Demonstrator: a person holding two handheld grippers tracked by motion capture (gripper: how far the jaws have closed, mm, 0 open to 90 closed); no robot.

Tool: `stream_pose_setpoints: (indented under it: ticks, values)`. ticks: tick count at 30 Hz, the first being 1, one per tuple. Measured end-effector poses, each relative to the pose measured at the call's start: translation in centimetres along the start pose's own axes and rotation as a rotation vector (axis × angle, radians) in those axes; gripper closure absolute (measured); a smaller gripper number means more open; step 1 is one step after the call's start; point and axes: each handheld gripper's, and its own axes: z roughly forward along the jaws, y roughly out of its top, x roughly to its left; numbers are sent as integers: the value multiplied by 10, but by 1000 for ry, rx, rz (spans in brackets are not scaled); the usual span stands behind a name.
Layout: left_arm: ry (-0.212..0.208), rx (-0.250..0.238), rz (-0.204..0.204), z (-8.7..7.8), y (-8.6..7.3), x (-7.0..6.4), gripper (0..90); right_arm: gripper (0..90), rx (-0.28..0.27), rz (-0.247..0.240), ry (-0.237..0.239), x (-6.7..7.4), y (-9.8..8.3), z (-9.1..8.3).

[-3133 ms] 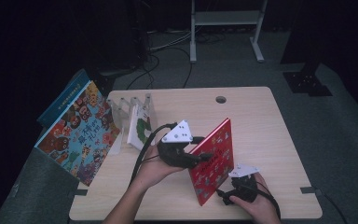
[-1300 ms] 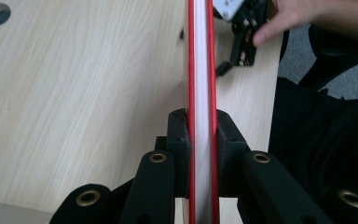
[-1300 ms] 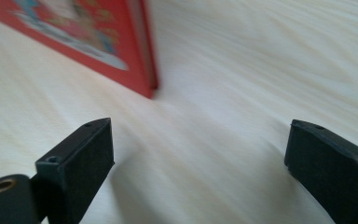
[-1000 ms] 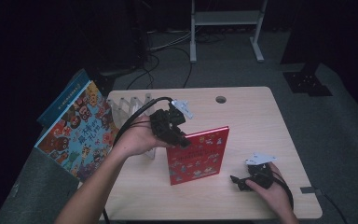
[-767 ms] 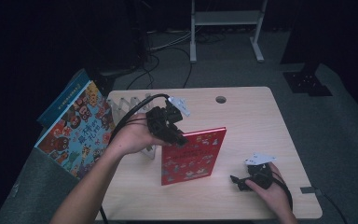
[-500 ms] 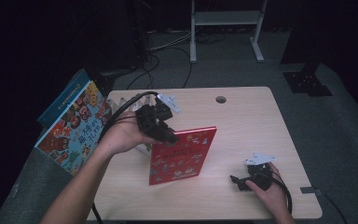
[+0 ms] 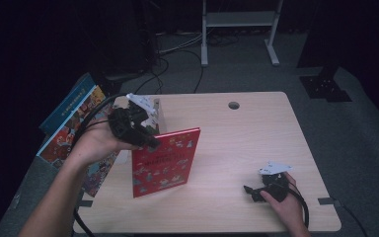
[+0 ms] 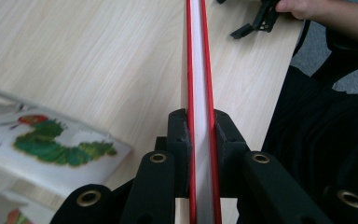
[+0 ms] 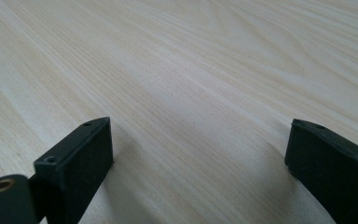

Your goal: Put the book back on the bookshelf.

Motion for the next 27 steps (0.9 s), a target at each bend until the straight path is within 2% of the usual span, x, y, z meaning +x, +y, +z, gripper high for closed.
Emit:
stream_pose_setpoints:
  ticks: [12, 13, 15, 20, 27]
  values:
    - [52, -26, -82, -41, -44, 14, 794, 68, -1, 0, 0, 0, 0, 0]
    - [52, -26, -82, -41, -44, 14, 794, 68, -1, 0, 0, 0, 0, 0]
    - [67, -30, -102, -51, -56, 16, 794, 68, -1, 0, 0, 0, 0, 0]
    - [79, -38, -140, -63, -72, 20, 794, 68, 0, -1, 0, 0, 0, 0]
    - [130, -66, -204, -85, -97, 29, 794, 68, -1, -1, 0, 0, 0, 0]
